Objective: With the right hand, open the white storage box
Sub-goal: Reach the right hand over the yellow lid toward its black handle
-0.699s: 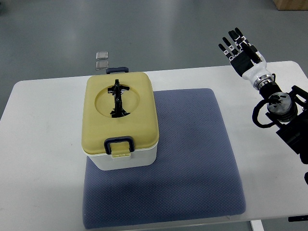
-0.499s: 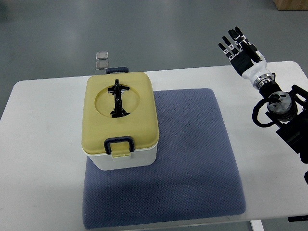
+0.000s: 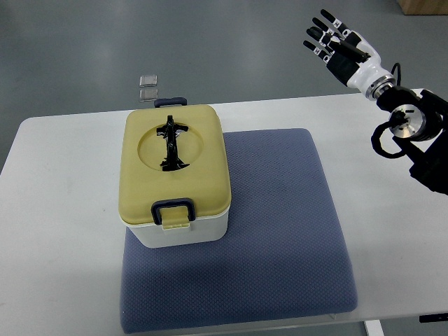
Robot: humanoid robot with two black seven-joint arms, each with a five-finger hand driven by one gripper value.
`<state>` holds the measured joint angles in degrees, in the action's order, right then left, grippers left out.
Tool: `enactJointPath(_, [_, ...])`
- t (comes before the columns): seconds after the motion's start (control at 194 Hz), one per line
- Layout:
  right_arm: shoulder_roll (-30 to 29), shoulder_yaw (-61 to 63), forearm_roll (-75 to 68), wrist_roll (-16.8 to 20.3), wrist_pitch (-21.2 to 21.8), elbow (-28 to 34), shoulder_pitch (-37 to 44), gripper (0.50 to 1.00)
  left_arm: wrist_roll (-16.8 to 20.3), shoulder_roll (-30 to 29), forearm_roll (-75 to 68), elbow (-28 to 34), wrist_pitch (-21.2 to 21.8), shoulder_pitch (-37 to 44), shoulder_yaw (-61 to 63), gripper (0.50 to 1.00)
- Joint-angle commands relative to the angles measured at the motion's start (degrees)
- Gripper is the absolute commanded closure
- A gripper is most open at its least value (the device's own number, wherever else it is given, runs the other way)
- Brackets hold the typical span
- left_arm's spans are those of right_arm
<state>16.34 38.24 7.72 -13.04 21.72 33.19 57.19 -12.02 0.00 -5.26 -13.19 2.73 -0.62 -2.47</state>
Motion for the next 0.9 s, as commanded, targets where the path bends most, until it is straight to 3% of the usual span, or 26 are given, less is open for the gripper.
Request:
enactJointPath(0.0, [2.8, -4.8, 14.9, -0.3, 0.2, 3.3, 5.6, 0.566, 0.1, 0.0, 0.0, 0.0, -0.3, 0.0, 0.0, 0.5])
enactJointPath(0.201, [7.3, -20.8, 40.8, -3.1, 0.6, 12.5, 18.8, 0.568, 0.1, 0.0, 0.0, -0.1, -0.4, 0.0, 0.0, 0.5])
enactJointPath(0.38, [10.3, -35.0, 61.4, -10.2, -0.4, 25.2, 31.0, 0.57, 0.1, 0.0, 0.0, -0.1, -0.4, 0.1, 0.0, 0.5])
enactJointPath(0.447, [10.2, -37.9, 74.3, -14.6, -3.5, 29.3, 33.4, 0.572, 0.1, 0.0, 0.0, -0.1, -0.4, 0.1, 0.0, 0.5])
enactJointPath(0.514, [9.4, -39.9, 85.2, -18.8, -7.0, 29.8, 34.5, 0.572, 0.1, 0.0, 0.0, 0.0, -0.4, 0.1, 0.0, 0.5])
enactJointPath(0.566, [9.4, -39.9, 85.2, -18.8, -7.0, 29.8, 34.5, 0.572, 0.1, 0.0, 0.0, 0.0, -0.4, 0.1, 0.0, 0.5])
enactJointPath(0.571, [8.3, -41.0, 91.7, -21.0, -10.4, 29.8, 34.7, 0.574, 0.1, 0.0, 0.0, 0.0, -0.4, 0.1, 0.0, 0.5])
enactJointPath(0.581, [8.0, -41.1, 92.8, -21.2, -11.3, 29.8, 34.7, 0.574, 0.1, 0.0, 0.0, 0.0, -0.4, 0.1, 0.0, 0.5])
enactJointPath(0.668, [6.5, -41.3, 95.2, -21.4, -14.2, 29.8, 34.6, 0.574, 0.1, 0.0, 0.0, 0.1, -0.4, 0.1, -0.1, 0.5])
enactJointPath(0.895, [3.2, -40.6, 94.8, -21.2, -16.4, 29.0, 34.4, 0.576, 0.0, 0.0, 0.0, -0.1, -0.4, 0.2, 0.1, 0.5])
